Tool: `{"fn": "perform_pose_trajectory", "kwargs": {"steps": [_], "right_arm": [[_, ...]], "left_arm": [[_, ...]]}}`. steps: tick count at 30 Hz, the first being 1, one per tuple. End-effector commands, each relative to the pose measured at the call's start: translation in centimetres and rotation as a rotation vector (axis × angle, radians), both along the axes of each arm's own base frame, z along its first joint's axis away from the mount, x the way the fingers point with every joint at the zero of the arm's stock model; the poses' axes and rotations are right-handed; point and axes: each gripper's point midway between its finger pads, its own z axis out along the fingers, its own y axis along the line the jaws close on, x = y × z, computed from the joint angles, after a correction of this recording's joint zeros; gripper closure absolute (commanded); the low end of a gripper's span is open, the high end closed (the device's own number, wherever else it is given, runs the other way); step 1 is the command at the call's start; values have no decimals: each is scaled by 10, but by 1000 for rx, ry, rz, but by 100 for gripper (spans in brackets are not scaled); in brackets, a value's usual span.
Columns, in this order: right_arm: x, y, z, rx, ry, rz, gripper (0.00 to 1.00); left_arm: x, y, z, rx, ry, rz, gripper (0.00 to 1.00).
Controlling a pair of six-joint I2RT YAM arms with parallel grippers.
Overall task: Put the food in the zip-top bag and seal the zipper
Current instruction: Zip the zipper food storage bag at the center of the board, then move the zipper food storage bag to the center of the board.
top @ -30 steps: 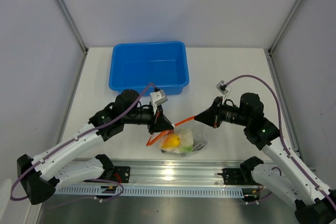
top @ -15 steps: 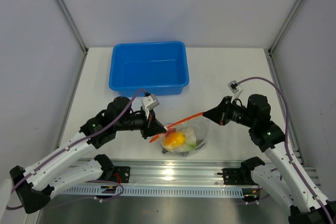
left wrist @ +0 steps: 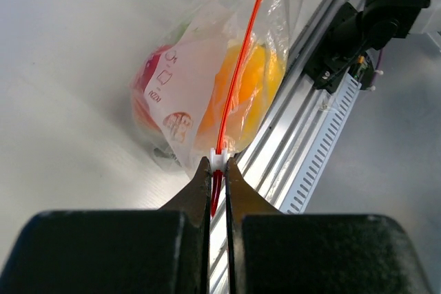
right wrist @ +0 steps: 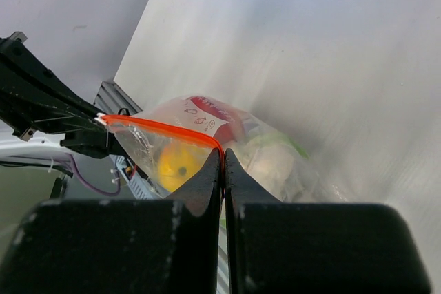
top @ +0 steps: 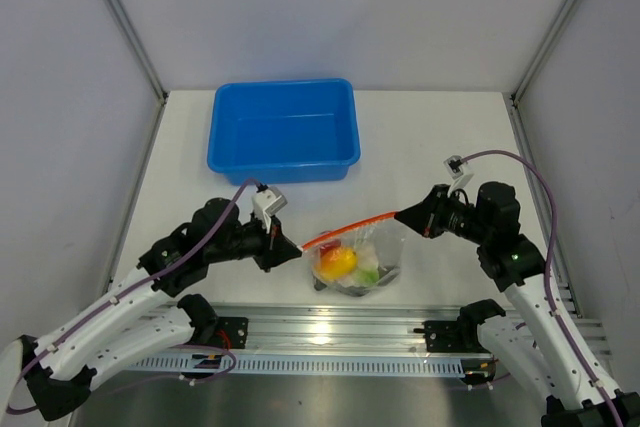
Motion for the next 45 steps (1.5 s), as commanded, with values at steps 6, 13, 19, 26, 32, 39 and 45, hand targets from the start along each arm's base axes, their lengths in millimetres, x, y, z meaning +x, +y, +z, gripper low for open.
{"fn": "perform_pose_trajectory", "kwargs": {"steps": [6,13,19,26,32,39,45], "right_arm": [[13,-13,-3,-19,-7,-98,100],[10,-11,-6,5,6,-83,100],[11,-10,-13,11,44,-94,100],[23,-28,-30,-44,110,-224,100],[34,-52,-30,-101,147,-323,100],[58,-107,-34,-193,188,-533,100],[78,-164,-43,-254,208,-775,100]], "left_arm": [[14,28,-10,82,48,205,99],[20,26,-14,71,68,239,82],[27,23,-8,64,51,253,28],[31,24,11,26,12,277,1],[29,31,16,14,-15,291,1],[23,33,4,17,6,281,0],[17,30,0,-22,25,262,1]]}}
